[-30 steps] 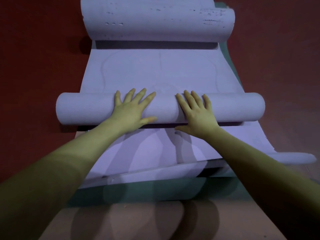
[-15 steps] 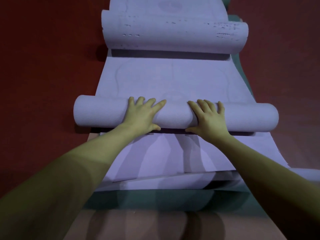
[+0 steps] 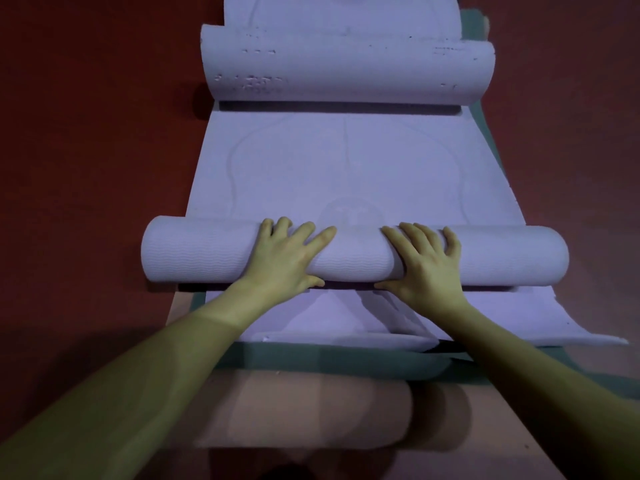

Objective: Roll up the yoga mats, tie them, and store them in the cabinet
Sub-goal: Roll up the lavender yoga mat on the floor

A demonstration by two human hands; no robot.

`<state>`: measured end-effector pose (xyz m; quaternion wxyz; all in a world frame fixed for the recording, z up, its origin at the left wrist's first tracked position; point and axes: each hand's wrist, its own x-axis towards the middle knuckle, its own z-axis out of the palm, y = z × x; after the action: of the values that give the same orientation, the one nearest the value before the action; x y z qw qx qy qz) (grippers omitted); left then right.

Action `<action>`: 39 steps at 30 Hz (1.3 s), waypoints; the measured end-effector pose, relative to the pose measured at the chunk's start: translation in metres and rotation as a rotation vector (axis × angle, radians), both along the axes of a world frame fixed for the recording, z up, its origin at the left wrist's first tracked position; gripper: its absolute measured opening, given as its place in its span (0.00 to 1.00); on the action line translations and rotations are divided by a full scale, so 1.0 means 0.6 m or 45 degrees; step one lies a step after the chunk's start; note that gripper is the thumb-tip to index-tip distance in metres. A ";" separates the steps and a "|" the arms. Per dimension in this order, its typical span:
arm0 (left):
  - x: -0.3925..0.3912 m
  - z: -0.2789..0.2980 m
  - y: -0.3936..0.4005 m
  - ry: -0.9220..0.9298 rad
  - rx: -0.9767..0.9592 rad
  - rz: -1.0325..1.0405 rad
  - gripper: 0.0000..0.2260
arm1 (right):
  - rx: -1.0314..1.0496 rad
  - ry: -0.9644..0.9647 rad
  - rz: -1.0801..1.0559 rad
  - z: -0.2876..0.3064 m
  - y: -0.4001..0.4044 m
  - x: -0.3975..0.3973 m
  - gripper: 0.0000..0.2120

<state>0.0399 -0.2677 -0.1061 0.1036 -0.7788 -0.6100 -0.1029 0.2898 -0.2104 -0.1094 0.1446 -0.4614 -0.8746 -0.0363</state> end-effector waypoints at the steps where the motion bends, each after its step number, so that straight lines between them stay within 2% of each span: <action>1: -0.001 0.001 -0.010 -0.009 0.008 -0.014 0.45 | -0.002 0.011 0.007 0.002 -0.010 0.003 0.49; 6: -0.001 -0.006 -0.057 0.031 0.051 -0.032 0.46 | 0.018 0.003 0.043 0.004 -0.059 0.007 0.49; 10: -0.007 -0.005 -0.055 0.074 -0.057 -0.010 0.48 | -0.013 -0.054 0.043 0.004 -0.056 0.006 0.50; 13: -0.015 0.026 -0.025 0.026 -0.263 -0.017 0.47 | 0.016 -0.044 0.072 0.003 -0.064 0.004 0.41; 16: -0.024 0.046 0.003 0.094 -0.540 0.029 0.45 | 0.061 -0.028 0.069 -0.007 -0.074 -0.003 0.35; 20: -0.027 0.026 -0.006 0.163 -0.268 -0.062 0.38 | 0.106 -0.091 0.050 -0.009 -0.065 -0.006 0.31; 23: -0.014 -0.006 -0.028 0.221 -0.050 0.036 0.30 | 0.021 -0.152 -0.011 0.004 -0.027 -0.023 0.30; 25: 0.001 -0.015 -0.038 0.192 0.029 0.081 0.28 | -0.071 -0.168 -0.063 0.013 0.007 -0.041 0.31; 29: 0.002 -0.004 -0.007 0.069 -0.064 0.153 0.26 | -0.106 -0.099 -0.147 0.012 0.033 -0.065 0.29; 32: -0.006 0.006 0.031 0.030 -0.174 0.178 0.27 | 0.044 -0.073 -0.108 -0.003 0.019 -0.068 0.27; 33: -0.010 0.005 0.042 0.032 -0.191 0.178 0.27 | 0.095 -0.099 -0.062 -0.012 0.011 -0.066 0.28; 36: -0.020 0.009 0.070 0.065 -0.293 0.190 0.28 | 0.104 -0.179 0.001 -0.028 -0.004 -0.059 0.41; 39: -0.021 0.014 0.081 0.039 -0.267 0.202 0.29 | 0.088 -0.217 0.020 -0.018 0.011 -0.061 0.43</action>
<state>0.0275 -0.2188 -0.0977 0.0387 -0.7361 -0.6755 -0.0182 0.2530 -0.2036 -0.1200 0.0860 -0.4445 -0.8855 -0.1045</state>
